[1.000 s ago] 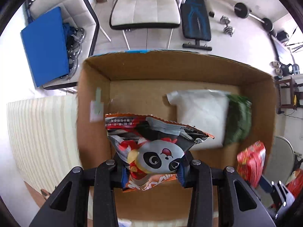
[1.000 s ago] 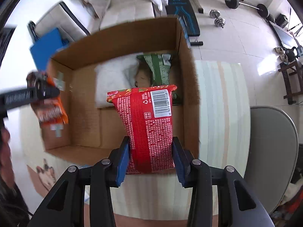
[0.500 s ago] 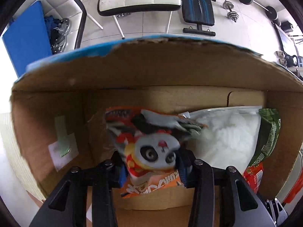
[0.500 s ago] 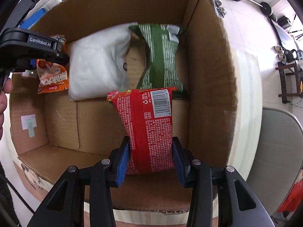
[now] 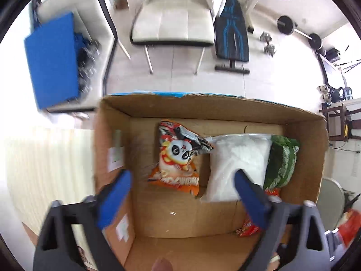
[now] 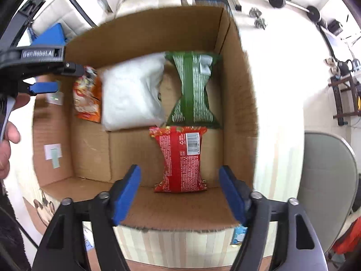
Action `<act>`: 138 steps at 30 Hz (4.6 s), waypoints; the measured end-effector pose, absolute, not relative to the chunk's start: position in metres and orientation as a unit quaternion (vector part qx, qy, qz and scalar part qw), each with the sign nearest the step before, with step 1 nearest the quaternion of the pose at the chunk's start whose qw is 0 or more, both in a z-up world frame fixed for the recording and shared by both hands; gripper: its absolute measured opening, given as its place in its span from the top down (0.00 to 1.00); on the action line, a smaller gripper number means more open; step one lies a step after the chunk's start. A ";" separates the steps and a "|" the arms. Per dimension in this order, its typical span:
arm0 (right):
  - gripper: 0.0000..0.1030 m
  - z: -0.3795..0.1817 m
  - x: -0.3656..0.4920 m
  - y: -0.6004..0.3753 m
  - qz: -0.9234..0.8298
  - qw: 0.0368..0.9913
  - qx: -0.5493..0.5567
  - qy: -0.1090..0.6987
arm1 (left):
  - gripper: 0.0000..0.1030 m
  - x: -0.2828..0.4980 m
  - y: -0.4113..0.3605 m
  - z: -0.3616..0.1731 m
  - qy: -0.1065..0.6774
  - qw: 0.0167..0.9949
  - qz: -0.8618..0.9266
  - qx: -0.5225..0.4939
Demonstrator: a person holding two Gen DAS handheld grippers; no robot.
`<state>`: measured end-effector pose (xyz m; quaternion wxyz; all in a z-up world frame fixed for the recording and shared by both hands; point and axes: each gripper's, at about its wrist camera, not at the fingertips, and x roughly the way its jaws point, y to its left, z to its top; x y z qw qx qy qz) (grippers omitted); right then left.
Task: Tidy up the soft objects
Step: 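Grasp the silver-yellow scrub sponge with the left tool while the right tool grasps the lavender cloth, then carry the sponge and cloth into the box and open both tools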
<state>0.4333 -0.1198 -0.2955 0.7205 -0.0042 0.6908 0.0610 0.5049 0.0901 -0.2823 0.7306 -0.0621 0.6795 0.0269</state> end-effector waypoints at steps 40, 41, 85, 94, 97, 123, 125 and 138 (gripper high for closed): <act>0.00 -0.368 0.265 -0.178 -0.050 0.715 0.153 0.680 | 0.02 0.270 0.116 -0.342 0.627 0.749 0.113 0.180; 0.01 -0.371 0.267 -0.185 -0.067 0.718 0.128 0.681 | 0.02 0.273 0.114 -0.349 0.631 0.746 0.104 0.184; 0.60 -0.409 0.236 -0.044 0.139 0.634 0.093 0.755 | 0.53 0.235 0.167 -0.432 0.751 0.636 0.027 -0.178; 0.43 -0.427 0.233 -0.052 0.120 0.620 0.052 0.774 | 0.45 0.227 0.159 -0.458 0.757 0.625 0.021 -0.188; 0.28 -0.431 0.238 -0.064 0.105 0.629 0.076 0.767 | 0.39 0.242 0.151 -0.455 0.757 0.624 0.026 -0.191; 0.62 -0.244 0.339 -0.083 0.199 0.723 0.097 0.654 | 0.61 0.392 0.063 -0.292 0.663 0.719 -0.068 -0.196; 0.62 -0.251 0.371 -0.080 0.194 0.719 0.100 0.660 | 0.61 0.404 0.076 -0.304 0.680 0.702 -0.068 -0.201; 0.62 -0.350 0.457 -0.081 0.162 0.666 0.068 0.725 | 0.60 0.451 0.069 -0.410 0.770 0.595 -0.062 -0.222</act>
